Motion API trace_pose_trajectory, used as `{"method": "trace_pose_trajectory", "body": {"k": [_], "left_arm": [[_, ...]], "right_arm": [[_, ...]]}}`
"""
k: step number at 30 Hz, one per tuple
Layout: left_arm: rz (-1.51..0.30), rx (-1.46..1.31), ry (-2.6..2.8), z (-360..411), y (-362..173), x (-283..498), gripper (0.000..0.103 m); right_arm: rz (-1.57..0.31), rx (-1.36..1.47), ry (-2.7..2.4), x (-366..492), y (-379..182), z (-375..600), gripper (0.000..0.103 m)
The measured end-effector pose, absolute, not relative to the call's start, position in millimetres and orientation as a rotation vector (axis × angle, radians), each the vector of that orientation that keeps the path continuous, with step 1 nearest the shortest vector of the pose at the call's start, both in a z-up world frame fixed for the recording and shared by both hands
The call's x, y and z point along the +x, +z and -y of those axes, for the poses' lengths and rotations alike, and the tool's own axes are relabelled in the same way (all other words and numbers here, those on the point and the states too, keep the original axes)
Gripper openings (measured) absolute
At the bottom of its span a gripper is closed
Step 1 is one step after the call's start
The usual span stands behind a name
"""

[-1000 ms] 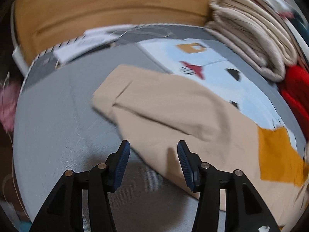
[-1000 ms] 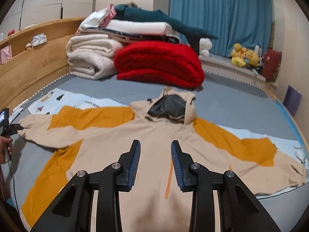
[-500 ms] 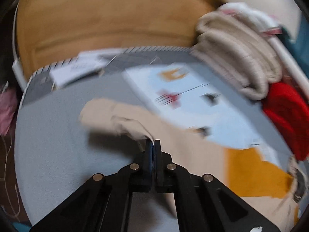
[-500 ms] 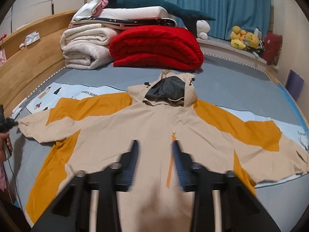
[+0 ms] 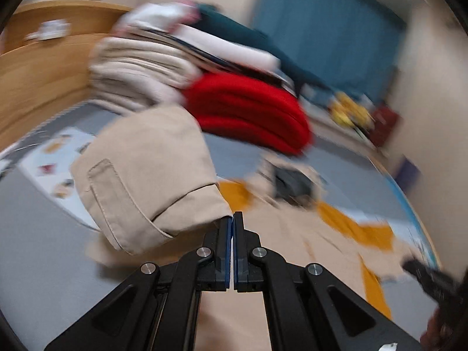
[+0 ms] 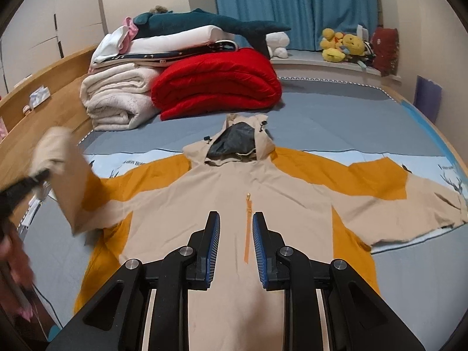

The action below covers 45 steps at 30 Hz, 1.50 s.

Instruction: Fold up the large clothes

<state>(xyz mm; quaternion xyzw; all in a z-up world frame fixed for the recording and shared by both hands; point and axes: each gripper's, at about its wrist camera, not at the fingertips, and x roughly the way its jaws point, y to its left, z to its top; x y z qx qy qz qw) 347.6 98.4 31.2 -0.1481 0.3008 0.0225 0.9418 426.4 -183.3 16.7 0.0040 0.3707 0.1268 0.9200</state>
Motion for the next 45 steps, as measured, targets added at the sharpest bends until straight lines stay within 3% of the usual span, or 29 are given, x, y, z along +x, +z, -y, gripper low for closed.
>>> {"method": "trace_pose_trajectory", "body": {"k": [5, 9, 12, 14, 18, 24, 27, 40, 42, 43, 45], "left_arm": [[-0.876, -0.281, -0.157, -28, -30, 385, 0.000], [-1.072, -0.403, -0.211, -37, -60, 396, 0.003], [-1.020, -0.419, -0.177, -62, -48, 391, 0.016], [-0.979, -0.393, -0.136, -77, -42, 386, 0.019], [-1.030, -0.444, -0.214, -82, -52, 391, 0.020], [-0.953, -0.397, -0.089, -99, -38, 402, 0.023], [-0.938, -0.404, -0.021, -111, -36, 406, 0.023], [-0.950, -0.479, 0.054, -149, -37, 412, 0.023], [-0.949, -0.478, 0.056, -150, -37, 413, 0.023], [-0.948, -0.481, 0.060, -150, -37, 413, 0.023], [-0.948, -0.487, 0.065, -152, -37, 414, 0.023]], "right_arm": [[-0.828, 0.044, 0.246, 430, -2, 185, 0.026], [-0.900, 0.090, 0.249, 439, -25, 179, 0.027], [-0.923, 0.096, 0.270, 446, -39, 169, 0.030], [-0.942, 0.105, 0.288, 450, -48, 162, 0.033], [-0.995, 0.122, 0.347, 457, -71, 140, 0.036], [-1.023, 0.040, 0.446, 453, -90, 97, 0.037], [-1.035, -0.077, 0.525, 443, -101, 68, 0.046], [-1.022, -0.456, 0.510, 421, -152, 11, 0.047], [-1.029, -0.477, 0.511, 423, -157, 11, 0.042], [-1.029, -0.480, 0.513, 426, -159, 11, 0.023], [-1.030, -0.455, 0.515, 429, -157, 14, 0.014]]}}
